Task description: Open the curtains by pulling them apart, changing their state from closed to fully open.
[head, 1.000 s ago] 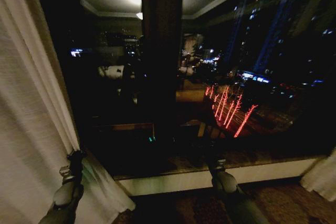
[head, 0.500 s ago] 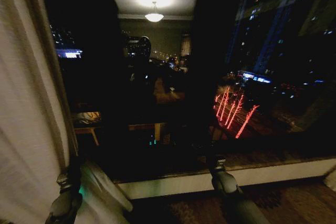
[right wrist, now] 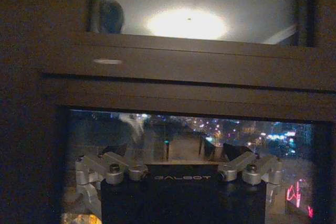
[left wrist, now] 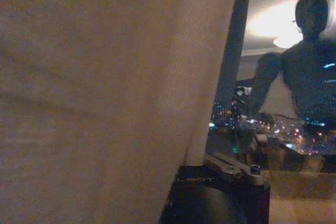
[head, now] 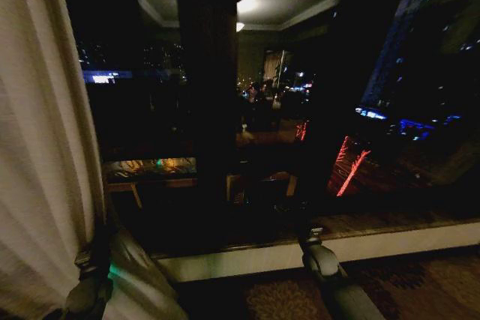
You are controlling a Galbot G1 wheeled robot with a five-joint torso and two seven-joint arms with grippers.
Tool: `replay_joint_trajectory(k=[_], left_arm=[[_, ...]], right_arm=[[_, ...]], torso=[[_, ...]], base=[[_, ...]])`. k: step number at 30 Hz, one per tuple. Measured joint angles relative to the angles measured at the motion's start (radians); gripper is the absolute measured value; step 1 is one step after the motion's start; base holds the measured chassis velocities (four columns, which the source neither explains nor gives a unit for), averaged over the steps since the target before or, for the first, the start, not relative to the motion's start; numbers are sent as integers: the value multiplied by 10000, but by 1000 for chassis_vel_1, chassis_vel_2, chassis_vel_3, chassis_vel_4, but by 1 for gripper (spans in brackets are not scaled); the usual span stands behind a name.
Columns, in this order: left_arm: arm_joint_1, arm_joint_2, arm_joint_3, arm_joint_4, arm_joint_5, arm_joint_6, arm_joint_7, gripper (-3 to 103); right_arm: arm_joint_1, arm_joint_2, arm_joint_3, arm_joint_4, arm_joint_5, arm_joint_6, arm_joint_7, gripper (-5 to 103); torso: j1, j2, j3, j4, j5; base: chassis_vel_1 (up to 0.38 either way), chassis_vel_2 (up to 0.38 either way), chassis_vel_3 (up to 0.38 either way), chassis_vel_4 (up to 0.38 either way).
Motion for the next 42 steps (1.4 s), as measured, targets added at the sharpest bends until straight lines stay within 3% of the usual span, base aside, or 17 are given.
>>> replay_joint_trajectory(k=[26, 42], left_arm=[[762, -26, -471, -431, -90, -391, 9, 0], [610, -65, -327, -231, 43, -376, 14, 0]], right_arm=[[0, 2, -1, 0, 0, 0, -1, 100], [0, -3, 5, 0, 0, 0, 2, 100]], torso=[[3, -1, 0, 5, -1], [3, -2, 2, -1, 2]], base=[[334, 342, -325, -342], [15, 5, -9, -20]])
